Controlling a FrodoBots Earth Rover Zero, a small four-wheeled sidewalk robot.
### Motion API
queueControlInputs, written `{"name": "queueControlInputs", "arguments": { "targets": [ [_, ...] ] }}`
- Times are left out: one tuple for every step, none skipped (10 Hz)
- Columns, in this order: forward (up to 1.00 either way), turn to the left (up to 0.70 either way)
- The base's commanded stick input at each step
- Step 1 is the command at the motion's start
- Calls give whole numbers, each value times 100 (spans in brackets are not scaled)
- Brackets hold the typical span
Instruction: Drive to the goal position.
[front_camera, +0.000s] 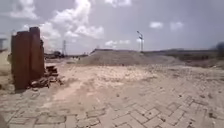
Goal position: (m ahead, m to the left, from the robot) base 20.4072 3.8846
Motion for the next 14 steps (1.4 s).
{"name": "queueControlInputs", "arguments": {
  "targets": [
    [69, 14],
    [69, 14],
    [69, 14],
    [69, 14],
    [69, 14],
    [68, 14],
    [69, 14],
    [69, 14],
    [59, 15],
    [58, 15],
    [58, 14],
    [58, 14],
    [58, 14],
    [58, 14]
  ]
}}
